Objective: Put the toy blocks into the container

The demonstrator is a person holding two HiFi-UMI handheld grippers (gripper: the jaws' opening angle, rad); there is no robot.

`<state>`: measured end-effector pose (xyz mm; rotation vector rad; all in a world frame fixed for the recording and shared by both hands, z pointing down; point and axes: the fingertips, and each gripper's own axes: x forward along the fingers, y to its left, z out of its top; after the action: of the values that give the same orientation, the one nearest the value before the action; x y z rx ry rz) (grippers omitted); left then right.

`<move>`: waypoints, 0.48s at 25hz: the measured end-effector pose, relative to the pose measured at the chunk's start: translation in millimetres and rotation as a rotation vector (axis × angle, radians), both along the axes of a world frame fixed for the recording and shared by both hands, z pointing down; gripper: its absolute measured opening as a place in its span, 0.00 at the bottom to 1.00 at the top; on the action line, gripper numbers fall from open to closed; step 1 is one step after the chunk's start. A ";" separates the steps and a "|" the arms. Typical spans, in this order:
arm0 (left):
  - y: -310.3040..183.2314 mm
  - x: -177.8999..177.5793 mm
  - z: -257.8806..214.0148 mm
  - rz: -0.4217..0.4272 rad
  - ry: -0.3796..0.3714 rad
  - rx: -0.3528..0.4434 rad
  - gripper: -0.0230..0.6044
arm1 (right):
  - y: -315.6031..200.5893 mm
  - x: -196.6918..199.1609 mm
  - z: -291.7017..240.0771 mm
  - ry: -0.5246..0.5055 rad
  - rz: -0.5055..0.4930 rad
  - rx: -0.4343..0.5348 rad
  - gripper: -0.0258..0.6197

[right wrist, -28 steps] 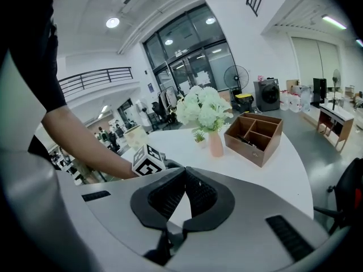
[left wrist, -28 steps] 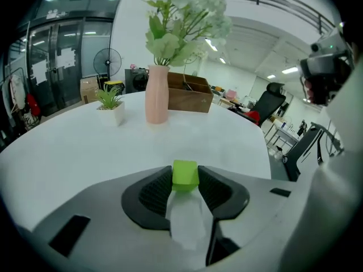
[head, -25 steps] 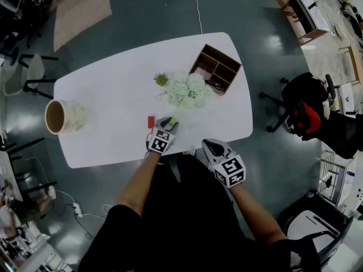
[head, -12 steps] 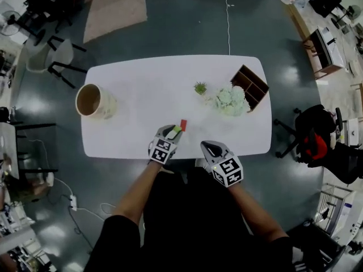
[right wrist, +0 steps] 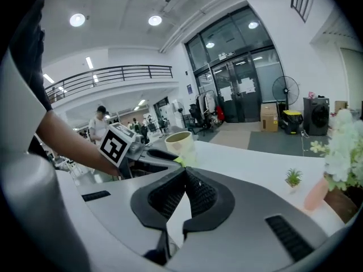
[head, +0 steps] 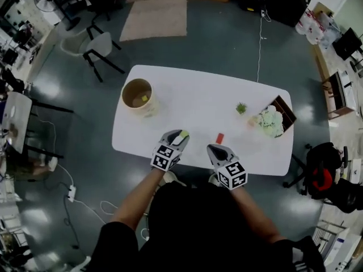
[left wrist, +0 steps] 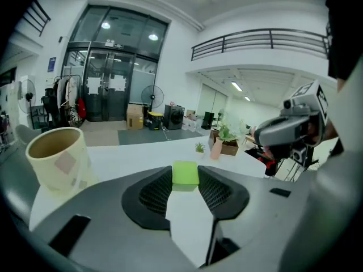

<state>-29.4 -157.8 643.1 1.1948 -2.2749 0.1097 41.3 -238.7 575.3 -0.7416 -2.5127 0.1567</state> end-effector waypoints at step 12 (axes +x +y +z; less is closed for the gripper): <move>159.0 -35.7 -53.2 -0.094 -0.091 0.036 0.25 | 172.2 -22.4 -12.4 -0.028 -0.161 0.004 0.04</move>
<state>-65.1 1.2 589.8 1.1197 -2.4175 0.0891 18.9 -66.5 562.9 -0.9459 -2.4662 0.0855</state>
